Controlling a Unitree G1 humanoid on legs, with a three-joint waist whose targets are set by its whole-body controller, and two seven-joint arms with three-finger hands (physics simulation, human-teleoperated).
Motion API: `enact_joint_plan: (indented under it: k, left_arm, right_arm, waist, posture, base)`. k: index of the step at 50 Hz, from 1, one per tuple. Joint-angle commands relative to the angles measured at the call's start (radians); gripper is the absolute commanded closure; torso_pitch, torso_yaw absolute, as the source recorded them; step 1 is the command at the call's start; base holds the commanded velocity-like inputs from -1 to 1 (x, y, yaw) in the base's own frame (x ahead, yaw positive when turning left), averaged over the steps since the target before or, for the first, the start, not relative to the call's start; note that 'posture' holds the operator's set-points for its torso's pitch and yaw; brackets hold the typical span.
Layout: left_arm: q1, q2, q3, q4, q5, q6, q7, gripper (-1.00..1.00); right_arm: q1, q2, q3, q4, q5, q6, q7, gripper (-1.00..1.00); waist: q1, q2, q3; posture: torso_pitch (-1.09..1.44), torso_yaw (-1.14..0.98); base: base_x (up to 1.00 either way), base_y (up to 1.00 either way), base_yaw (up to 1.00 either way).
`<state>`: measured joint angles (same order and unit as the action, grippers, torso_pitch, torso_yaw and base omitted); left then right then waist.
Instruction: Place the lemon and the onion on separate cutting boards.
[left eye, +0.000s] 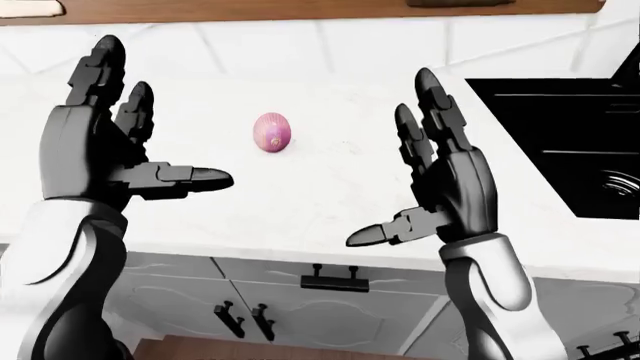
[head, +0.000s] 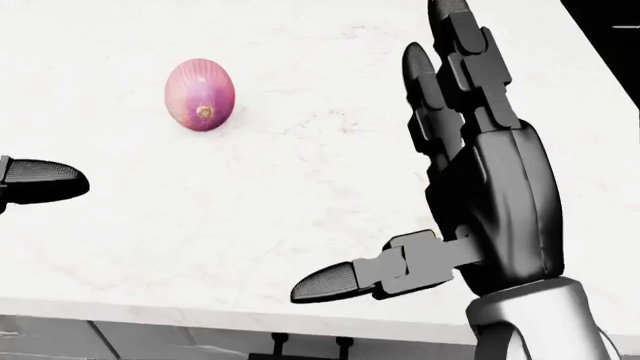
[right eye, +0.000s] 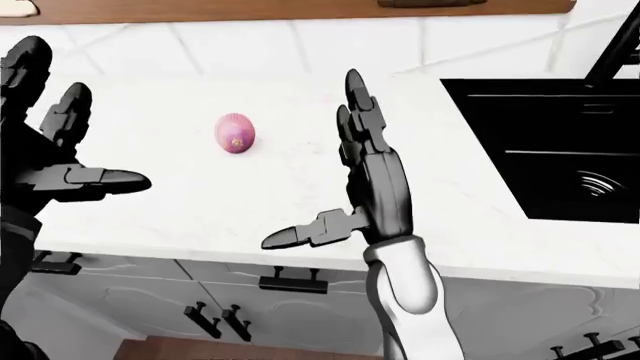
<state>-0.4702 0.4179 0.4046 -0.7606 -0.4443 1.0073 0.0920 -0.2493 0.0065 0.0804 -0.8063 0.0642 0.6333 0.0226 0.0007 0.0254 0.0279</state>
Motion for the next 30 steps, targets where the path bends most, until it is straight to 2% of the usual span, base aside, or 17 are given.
enact_joint_plan:
  k: [1, 2, 4, 6, 7, 13, 14, 15, 16, 18, 19, 20, 22, 24, 25, 27, 30]
  left_arm:
    - [-0.023, 0.003, -0.015, 0.001, 0.006, -0.02, 0.0, -1.0]
    - [-0.021, 0.001, -0.016, -0.001, 0.008, -0.02, 0.0, -1.0]
    - [-0.017, -0.004, -0.02, 0.0, 0.014, -0.025, -0.003, -1.0]
    - [-0.013, -0.006, -0.023, 0.0, 0.018, -0.027, -0.006, -1.0]
    - [-0.013, -0.008, -0.023, 0.001, 0.02, -0.028, -0.008, -1.0]
    - [-0.013, -0.014, -0.02, -0.007, 0.023, -0.021, -0.011, -1.0]
    - [-0.014, -0.013, -0.02, -0.008, 0.023, -0.019, -0.011, -1.0]
    - [-0.018, -0.011, -0.017, -0.011, 0.02, -0.013, -0.01, -1.0]
    - [-0.02, -0.011, -0.016, -0.011, 0.02, -0.011, -0.01, -1.0]
    - [-0.022, -0.008, -0.008, -0.017, 0.012, -0.004, -0.008, -1.0]
    - [-0.021, -0.006, -0.004, -0.018, 0.008, -0.003, -0.008, -1.0]
    - [-0.02, -0.002, 0.005, -0.017, 0.004, -0.004, -0.009, -1.0]
    - [-0.015, 0.005, 0.023, -0.023, -0.012, -0.002, -0.006, -1.0]
    - [-0.006, 0.007, 0.017, -0.017, -0.012, -0.015, -0.004, -1.0]
    - [-0.003, 0.006, 0.01, -0.014, -0.009, -0.021, -0.003, -1.0]
    - [0.0, 0.002, -0.005, -0.006, 0.001, -0.033, -0.004, -1.0]
    - [-0.007, 0.002, -0.018, 0.006, 0.016, -0.039, -0.011, -1.0]
  right_arm:
    - [-0.009, 0.003, -0.016, -0.032, -0.006, -0.017, -0.007, -1.0]
    - [-0.009, 0.002, -0.017, -0.028, -0.01, -0.013, -0.01, -1.0]
    - [-0.008, 0.0, -0.017, -0.025, -0.015, -0.013, -0.01, -1.0]
    - [-0.007, 0.0, -0.017, -0.024, -0.017, -0.015, -0.01, -1.0]
    - [-0.006, -0.001, -0.016, -0.023, -0.02, -0.017, -0.009, -1.0]
    - [-0.007, 0.0, -0.016, -0.03, -0.022, -0.013, -0.005, -1.0]
    - [-0.008, 0.0, -0.016, -0.032, -0.023, -0.011, -0.005, -1.0]
    - [-0.014, -0.001, -0.018, -0.038, -0.023, -0.002, -0.005, -1.0]
    - [-0.016, -0.001, -0.018, -0.039, -0.023, 0.001, -0.006, -1.0]
    - [-0.019, 0.005, -0.02, -0.044, -0.014, 0.005, -0.006, -1.0]
    - [-0.014, 0.002, -0.013, -0.04, -0.019, -0.004, -0.005, -1.0]
    - [-0.013, 0.002, -0.01, -0.042, -0.018, -0.006, -0.002, -1.0]
    - [-0.016, 0.003, -0.012, -0.043, -0.015, -0.004, 0.0, -1.0]
    - [-0.016, 0.003, -0.01, -0.035, -0.016, -0.009, 0.001, -1.0]
    - [-0.015, 0.004, -0.01, -0.033, -0.017, -0.011, 0.001, -1.0]
    - [-0.012, 0.004, -0.009, -0.031, -0.019, -0.016, 0.001, -1.0]
    - [-0.014, 0.003, -0.007, -0.041, -0.021, -0.007, 0.002, -1.0]
  waist:
    - [-0.018, 0.005, -0.009]
    - [-0.021, 0.03, -0.013]
    - [-0.018, 0.031, -0.022]
    - [-0.011, 0.04, 0.003]
    - [-0.005, 0.038, 0.006]
    - [0.015, -0.032, 0.028]
    - [0.016, -0.054, 0.024]
    - [0.013, -0.09, 0.01]
    - [0.004, -0.071, 0.011]
    - [0.007, -0.069, 0.024]
    - [0.005, -0.063, 0.001]
    - [0.007, -0.057, -0.004]
    - [0.0, -0.042, 0.008]
    - [-0.008, -0.012, 0.013]
    - [-0.011, 0.014, 0.008]
    - [-0.015, 0.002, 0.007]
    - [-0.01, -0.003, -0.007]
  posture:
    - [0.0, 0.0]
    - [0.0, 0.0]
    - [0.0, 0.0]
    - [0.0, 0.0]
    - [0.0, 0.0]
    - [0.0, 0.0]
    - [0.0, 0.0]
    - [0.0, 0.0]
    - [0.0, 0.0]
    - [0.0, 0.0]
    - [0.0, 0.0]
    - [0.0, 0.0]
    - [0.0, 0.0]
    - [0.0, 0.0]
    - [0.0, 0.0]
    - [0.0, 0.0]
    - [0.0, 0.0]
  base:
    - [0.0, 0.0, 0.0]
    - [0.0, 0.0, 0.0]
    - [0.05, 0.0, 0.0]
    - [0.23, 0.0, 0.0]
    - [0.3, 0.0, 0.0]
    - [0.43, 0.0, 0.0]
    - [0.45, 0.0, 0.0]
    - [0.4, 0.0, 0.0]
    - [0.39, 0.0, 0.0]
    - [0.2, 0.0, 0.0]
    - [0.0, 0.0, 0.0]
    - [0.0, 0.0, 0.0]
    - [0.0, 0.0, 0.0]
    - [0.0, 0.0, 0.0]
    - [0.0, 0.0, 0.0]
    - [0.0, 0.0, 0.0]
    - [0.0, 0.0, 0.0]
